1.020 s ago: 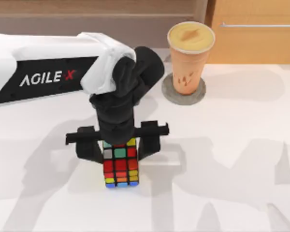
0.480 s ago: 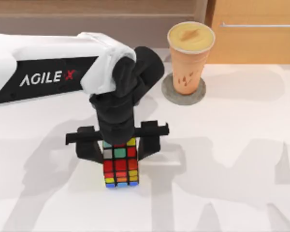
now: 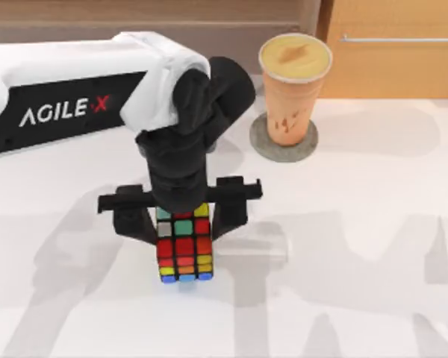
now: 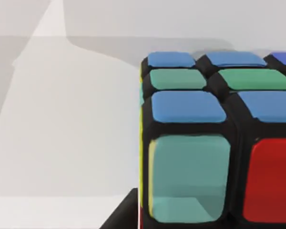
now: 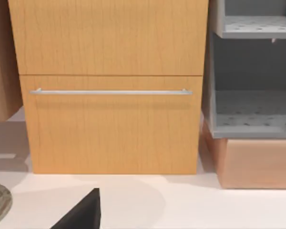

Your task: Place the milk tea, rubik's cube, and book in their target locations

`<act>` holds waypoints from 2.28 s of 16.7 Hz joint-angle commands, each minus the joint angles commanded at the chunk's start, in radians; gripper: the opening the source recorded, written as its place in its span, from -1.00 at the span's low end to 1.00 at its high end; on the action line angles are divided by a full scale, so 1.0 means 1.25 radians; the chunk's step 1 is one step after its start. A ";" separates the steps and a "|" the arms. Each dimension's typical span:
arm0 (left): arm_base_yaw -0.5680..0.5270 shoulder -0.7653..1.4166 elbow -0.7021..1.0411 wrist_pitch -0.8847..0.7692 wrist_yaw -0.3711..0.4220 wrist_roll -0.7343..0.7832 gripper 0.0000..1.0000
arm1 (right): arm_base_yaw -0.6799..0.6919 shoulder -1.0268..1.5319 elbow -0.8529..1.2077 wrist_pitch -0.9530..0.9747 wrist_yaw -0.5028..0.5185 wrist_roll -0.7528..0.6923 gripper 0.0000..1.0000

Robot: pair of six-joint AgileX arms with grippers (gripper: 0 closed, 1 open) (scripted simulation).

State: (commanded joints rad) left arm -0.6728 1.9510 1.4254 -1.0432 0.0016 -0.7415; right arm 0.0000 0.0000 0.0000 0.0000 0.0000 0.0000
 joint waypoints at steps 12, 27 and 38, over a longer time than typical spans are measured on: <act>0.039 -0.036 0.013 0.074 -0.014 0.060 -1.00 | 0.000 0.000 0.000 0.000 0.000 0.000 1.00; 0.286 -0.328 -0.026 0.777 -0.132 0.510 -1.00 | 0.000 0.000 0.000 0.000 0.000 0.000 1.00; 0.345 -0.357 -0.030 0.928 -0.157 0.605 -1.00 | 0.000 0.000 0.000 0.000 0.000 0.000 1.00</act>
State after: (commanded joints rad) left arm -0.2415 1.5042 1.3877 0.1167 -0.1942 0.0149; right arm 0.0000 0.0000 0.0000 0.0000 0.0000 0.0000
